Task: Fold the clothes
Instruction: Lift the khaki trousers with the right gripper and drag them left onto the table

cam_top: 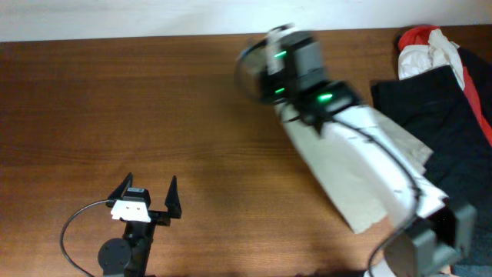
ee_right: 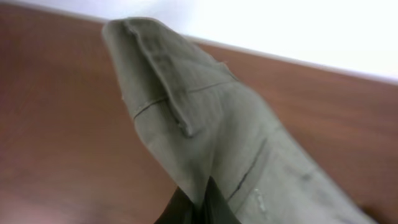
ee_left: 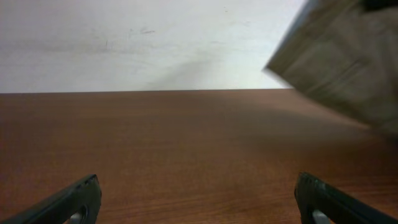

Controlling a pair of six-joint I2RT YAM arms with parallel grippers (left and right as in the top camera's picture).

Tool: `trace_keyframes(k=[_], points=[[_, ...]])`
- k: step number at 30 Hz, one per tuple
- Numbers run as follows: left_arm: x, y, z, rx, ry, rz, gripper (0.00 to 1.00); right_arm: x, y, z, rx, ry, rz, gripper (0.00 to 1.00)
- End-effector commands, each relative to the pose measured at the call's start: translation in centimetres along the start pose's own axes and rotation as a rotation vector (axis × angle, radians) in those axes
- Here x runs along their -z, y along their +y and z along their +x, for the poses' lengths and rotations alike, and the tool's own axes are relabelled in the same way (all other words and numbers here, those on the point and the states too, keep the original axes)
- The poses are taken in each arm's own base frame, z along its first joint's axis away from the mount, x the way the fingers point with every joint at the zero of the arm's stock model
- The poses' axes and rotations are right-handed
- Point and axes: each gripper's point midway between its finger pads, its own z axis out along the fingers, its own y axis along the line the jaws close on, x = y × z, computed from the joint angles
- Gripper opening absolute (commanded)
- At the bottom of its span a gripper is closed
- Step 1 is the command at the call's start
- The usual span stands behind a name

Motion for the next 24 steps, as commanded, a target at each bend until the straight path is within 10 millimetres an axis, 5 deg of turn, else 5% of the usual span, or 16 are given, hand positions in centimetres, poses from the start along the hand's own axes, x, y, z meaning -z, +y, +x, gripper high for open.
trace_keyframes(k=[1, 3, 6, 7, 12, 15, 18, 21, 24], points=[[0.0, 0.2, 0.1, -0.011, 0.002, -0.008, 0.99, -2.5, 9.3, 2.0, -0.035, 0.038, -0.22, 0.04], [0.0, 0.2, 0.1, -0.011, 0.002, -0.008, 0.99, -3.5, 13.7, 3.3, -0.03, 0.044, -0.298, 0.04], [0.0, 0.2, 0.1, -0.011, 0.002, -0.008, 0.99, -3.0, 17.6, 3.8, -0.026, 0.024, -0.365, 0.1], [0.0, 0.2, 0.1, -0.011, 0.002, -0.008, 0.99, -2.9, 17.8, 3.7, -0.024, 0.021, -0.369, 0.25], [0.0, 0.2, 0.1, -0.011, 0.002, -0.008, 0.99, -3.1, 16.7, 3.7, -0.03, 0.031, -0.349, 0.49], [0.0, 0.2, 0.1, -0.011, 0.002, -0.008, 0.99, -2.4, 11.5, 2.2, -0.087, 0.04, -0.267, 0.58], [0.0, 0.2, 0.1, -0.011, 0.002, -0.008, 0.99, -0.3, 1.7, 2.0, -0.201, 0.113, -0.101, 0.75], [0.0, 0.2, 0.1, -0.011, 0.002, -0.008, 0.99, 2.7, -6.4, 6.3, -0.327, 0.306, 0.069, 0.99], [0.0, 0.2, 0.1, -0.011, 0.002, -0.008, 0.99, 5.7, -12.8, 13.2, -0.441, 0.574, 0.271, 0.99]])
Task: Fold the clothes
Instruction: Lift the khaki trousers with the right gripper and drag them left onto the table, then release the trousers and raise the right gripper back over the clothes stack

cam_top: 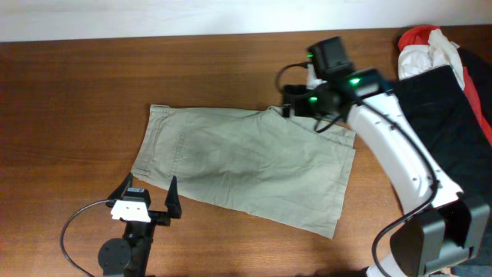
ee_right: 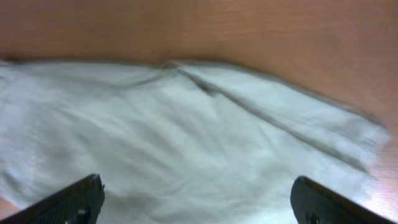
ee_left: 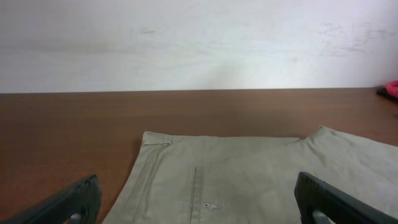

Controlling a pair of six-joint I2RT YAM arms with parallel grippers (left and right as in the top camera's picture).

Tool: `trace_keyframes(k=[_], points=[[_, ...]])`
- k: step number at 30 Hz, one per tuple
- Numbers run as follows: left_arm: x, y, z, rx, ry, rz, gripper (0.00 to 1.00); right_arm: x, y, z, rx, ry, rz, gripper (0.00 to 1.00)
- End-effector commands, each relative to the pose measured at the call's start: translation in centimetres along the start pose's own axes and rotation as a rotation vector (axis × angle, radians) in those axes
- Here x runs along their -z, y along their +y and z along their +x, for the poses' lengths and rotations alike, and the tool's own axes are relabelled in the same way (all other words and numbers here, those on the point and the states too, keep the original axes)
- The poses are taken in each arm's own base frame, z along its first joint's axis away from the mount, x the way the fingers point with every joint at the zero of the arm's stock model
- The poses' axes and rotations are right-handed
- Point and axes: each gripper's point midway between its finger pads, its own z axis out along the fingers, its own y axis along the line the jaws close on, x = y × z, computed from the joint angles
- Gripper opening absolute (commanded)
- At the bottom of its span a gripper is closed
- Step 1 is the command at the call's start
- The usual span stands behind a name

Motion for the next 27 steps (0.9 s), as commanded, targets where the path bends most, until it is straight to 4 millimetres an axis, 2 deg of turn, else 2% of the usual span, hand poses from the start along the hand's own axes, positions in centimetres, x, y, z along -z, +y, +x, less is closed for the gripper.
trace_keyframes(k=[1, 4, 7, 11, 15, 18, 25, 27], points=[[0.0, 0.2, 0.1, -0.011, 0.002, -0.008, 0.99, -0.7, -5.7, 3.1, -0.102, 0.149, 0.14, 0.99], [0.0, 0.2, 0.1, -0.011, 0.002, -0.008, 0.99, -3.1, -9.4, 6.8, -0.179, 0.265, 0.195, 0.99], [0.0, 0.2, 0.1, -0.011, 0.002, -0.008, 0.99, -5.4, -11.1, 9.2, -0.221, 0.303, 0.213, 0.98], [0.0, 0.2, 0.1, -0.011, 0.002, -0.008, 0.99, -7.9, -12.1, 11.7, -0.238, 0.324, 0.224, 0.96], [0.0, 0.2, 0.1, -0.011, 0.002, -0.008, 0.99, -8.3, -12.6, 13.3, -0.263, 0.356, 0.244, 0.96], [0.0, 0.2, 0.1, -0.011, 0.002, -0.008, 0.99, -8.7, -13.7, 14.4, -0.296, 0.36, 0.299, 0.96], [0.0, 0.2, 0.1, -0.011, 0.002, -0.008, 0.99, -10.5, -14.0, 15.0, -0.289, 0.319, 0.282, 0.96], [0.0, 0.2, 0.1, -0.011, 0.002, -0.008, 0.99, -10.9, -14.1, 15.3, -0.281, 0.313, 0.278, 0.9]])
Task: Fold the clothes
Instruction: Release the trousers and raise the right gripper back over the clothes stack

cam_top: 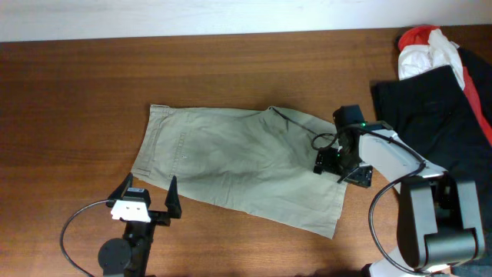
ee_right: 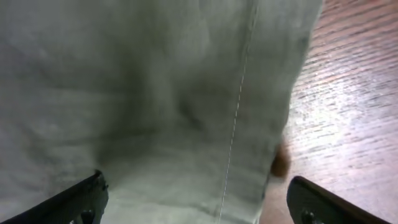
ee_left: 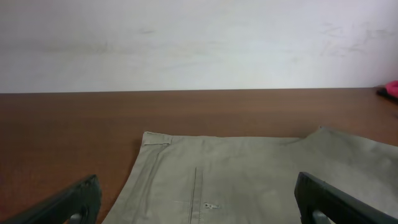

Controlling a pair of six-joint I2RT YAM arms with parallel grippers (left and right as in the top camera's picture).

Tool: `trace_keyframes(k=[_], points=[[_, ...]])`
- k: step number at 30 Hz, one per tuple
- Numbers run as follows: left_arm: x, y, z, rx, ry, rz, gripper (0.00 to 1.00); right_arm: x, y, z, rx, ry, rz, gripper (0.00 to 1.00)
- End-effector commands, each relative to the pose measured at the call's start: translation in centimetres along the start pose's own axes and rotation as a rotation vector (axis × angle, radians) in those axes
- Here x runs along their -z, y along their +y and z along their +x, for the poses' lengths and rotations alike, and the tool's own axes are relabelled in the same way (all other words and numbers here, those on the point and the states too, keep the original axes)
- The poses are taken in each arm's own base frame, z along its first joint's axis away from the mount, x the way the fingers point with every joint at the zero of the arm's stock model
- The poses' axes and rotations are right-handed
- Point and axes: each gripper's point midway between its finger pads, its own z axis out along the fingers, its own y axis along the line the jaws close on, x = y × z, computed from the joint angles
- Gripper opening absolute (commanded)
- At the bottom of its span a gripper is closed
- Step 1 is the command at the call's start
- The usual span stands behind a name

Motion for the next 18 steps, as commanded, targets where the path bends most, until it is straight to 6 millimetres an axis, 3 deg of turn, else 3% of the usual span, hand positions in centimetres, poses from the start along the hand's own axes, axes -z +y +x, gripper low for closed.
trace_keyframes(k=[1, 2, 4, 7, 13, 15, 16, 17, 18], points=[[0.0, 0.2, 0.1, -0.011, 0.002, -0.008, 0.99, -0.7, -0.7, 0.4, -0.01, -0.001, 0.022, 0.81], [0.0, 0.2, 0.1, -0.011, 0.002, -0.008, 0.99, -0.8, -0.7, 0.3, -0.01, -0.006, 0.02, 0.67], [0.0, 0.2, 0.1, -0.011, 0.002, -0.008, 0.99, -0.8, -0.3, -0.5, -0.01, -0.037, 0.004, 0.3], [0.0, 0.2, 0.1, -0.011, 0.002, -0.008, 0.99, -0.5, 0.4, -2.5, -0.015, -0.114, -0.032, 0.04], [0.0, 0.2, 0.1, -0.011, 0.002, -0.008, 0.99, 2.0, 0.0, -9.4, -0.103, -0.332, -0.119, 0.04], [0.0, 0.2, 0.1, -0.011, 0.002, -0.008, 0.99, 2.7, -0.3, -10.9, -0.124, -0.382, -0.137, 0.04], [0.0, 0.2, 0.1, -0.011, 0.002, -0.008, 0.99, 2.9, -0.2, -11.3, -0.122, -0.398, -0.146, 0.13], [0.0, 0.2, 0.1, -0.011, 0.002, -0.008, 0.99, 3.0, 0.2, -11.6, -0.117, -0.411, -0.161, 0.31], [0.0, 0.2, 0.1, -0.011, 0.002, -0.008, 0.99, 3.1, 0.7, -11.7, -0.108, -0.413, -0.182, 0.39]])
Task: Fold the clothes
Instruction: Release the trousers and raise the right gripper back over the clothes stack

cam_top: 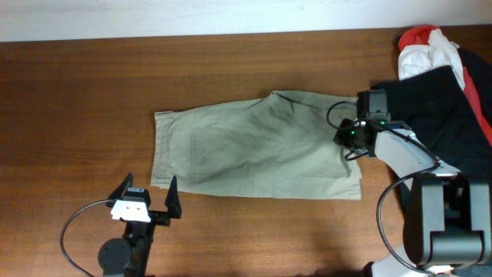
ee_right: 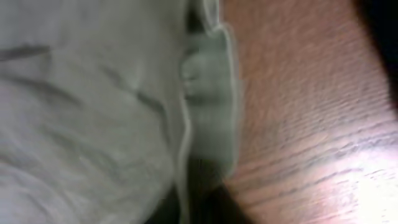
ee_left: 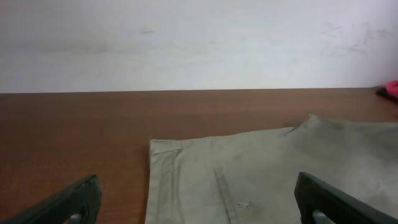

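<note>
Khaki shorts [cam_top: 254,146] lie spread flat across the middle of the wooden table [cam_top: 84,85], waistband to the left. My right gripper [cam_top: 350,137] sits at the shorts' right hem, shut on the cloth edge. In the right wrist view the hem [ee_right: 208,124] fills the frame, running down into the right gripper [ee_right: 186,202]. My left gripper [cam_top: 147,196] rests open near the front edge, just off the shorts' lower left corner. The left wrist view shows the waistband end of the shorts [ee_left: 280,168] lying ahead of the left gripper [ee_left: 196,208].
A black garment [cam_top: 438,115] and a red and white one [cam_top: 427,46] are piled at the table's right end, close behind my right arm. A white wall [ee_left: 199,43] backs the table.
My right gripper was open over the shorts' right leg; now it is shut on the right hem, farther back. The shorts have shifted right and lie squarer to the table. The left arm is unchanged.
First my right gripper held the shorts hanging over the table. Then they lay spread out, the gripper open above their far right edge. Then it hung open low over the right leg. Now it grips the hem and the shorts lie straighter.
</note>
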Controlling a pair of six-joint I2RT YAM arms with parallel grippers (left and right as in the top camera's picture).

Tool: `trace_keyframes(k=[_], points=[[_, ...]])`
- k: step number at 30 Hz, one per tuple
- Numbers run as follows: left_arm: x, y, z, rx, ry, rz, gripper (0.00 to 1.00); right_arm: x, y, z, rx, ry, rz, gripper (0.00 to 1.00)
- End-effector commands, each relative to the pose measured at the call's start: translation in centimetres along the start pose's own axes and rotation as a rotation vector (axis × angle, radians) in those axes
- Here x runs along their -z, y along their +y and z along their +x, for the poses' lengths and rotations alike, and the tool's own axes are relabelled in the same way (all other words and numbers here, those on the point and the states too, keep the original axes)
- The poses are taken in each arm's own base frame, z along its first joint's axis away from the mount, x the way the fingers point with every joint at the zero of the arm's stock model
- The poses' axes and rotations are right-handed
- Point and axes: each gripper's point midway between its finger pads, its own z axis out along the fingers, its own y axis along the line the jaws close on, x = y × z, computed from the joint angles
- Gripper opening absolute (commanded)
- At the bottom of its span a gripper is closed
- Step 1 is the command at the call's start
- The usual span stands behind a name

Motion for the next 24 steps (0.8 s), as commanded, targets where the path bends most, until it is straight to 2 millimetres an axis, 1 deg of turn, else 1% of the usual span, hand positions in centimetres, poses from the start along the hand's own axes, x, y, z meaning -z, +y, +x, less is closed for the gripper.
trace_keyframes(k=[1, 2, 3, 4, 5, 6, 7, 8, 9, 10, 11, 12, 13, 15, 16, 17, 18, 23, 24], points=[[0.0, 0.2, 0.1, -0.011, 0.002, -0.008, 0.99, 0.4, 1.5, -1.4, 0.029, -0.038, -0.06, 0.49], [0.0, 0.2, 0.1, -0.011, 0.002, -0.008, 0.99, 0.4, 2.1, -1.5, 0.054, -0.04, -0.087, 0.57], [0.0, 0.2, 0.1, -0.011, 0.002, -0.008, 0.99, 0.5, 2.3, -1.7, 0.056, -0.043, -0.098, 0.6], [0.0, 0.2, 0.1, -0.011, 0.002, -0.008, 0.99, 0.7, 2.6, -1.8, 0.056, -0.04, -0.108, 0.7], [0.0, 0.2, 0.1, -0.011, 0.002, -0.008, 0.99, 1.2, 2.8, -2.2, 0.054, -0.034, -0.116, 1.0], [0.0, 0.2, 0.1, -0.011, 0.002, -0.008, 0.99, 1.9, 3.1, -2.6, 0.052, -0.03, -0.125, 0.99], [0.0, 0.2, 0.1, -0.011, 0.002, -0.008, 0.99, 2.8, 3.7, -3.4, 0.048, -0.032, -0.147, 0.99], [0.0, 0.2, 0.1, -0.011, 0.002, -0.008, 0.99, 4.4, 4.2, -5.1, 0.039, -0.051, -0.173, 0.99], [0.0, 0.2, 0.1, -0.011, 0.002, -0.008, 0.99, 5.4, 4.3, -6.3, 0.031, -0.068, -0.175, 0.99], [0.0, 0.2, 0.1, -0.011, 0.002, -0.008, 0.99, 7.0, 4.1, -8.2, 0.013, -0.094, -0.174, 0.99], [0.0, 0.2, 0.1, -0.011, 0.002, -0.008, 0.99, 8.8, 3.5, -10.1, -0.012, -0.116, -0.168, 0.99], [0.0, 0.2, 0.1, -0.011, 0.002, -0.008, 0.99, 9.9, 2.9, -10.9, -0.03, -0.122, -0.16, 0.98], [0.0, 0.2, 0.1, -0.012, 0.002, -0.008, 0.99, 11.8, 1.1, -12.6, -0.076, -0.139, -0.141, 0.99], [0.0, 0.2, 0.1, -0.011, 0.002, -0.008, 0.99, 12.2, -0.2, -13.4, -0.105, -0.153, -0.128, 0.99], [0.0, 0.2, 0.1, -0.011, 0.002, -0.008, 0.99, 12.0, -1.2, -13.1, -0.124, -0.135, -0.112, 0.99], [0.0, 0.2, 0.1, -0.011, 0.002, -0.008, 0.99, 12.0, -1.4, -12.7, -0.13, -0.119, -0.106, 0.99], [0.0, 0.2, 0.1, -0.011, 0.002, -0.008, 0.99, 11.9, -1.5, -12.4, -0.133, -0.105, -0.101, 0.99], [0.0, 0.2, 0.1, -0.011, 0.002, -0.008, 0.99, 11.9, -1.5, -12.4, -0.13, -0.104, -0.102, 0.99], [0.0, -0.1, 0.0, -0.012, -0.002, 0.007, 0.99, 11.9, -1.5, -12.4, -0.13, -0.104, -0.102, 0.99]])
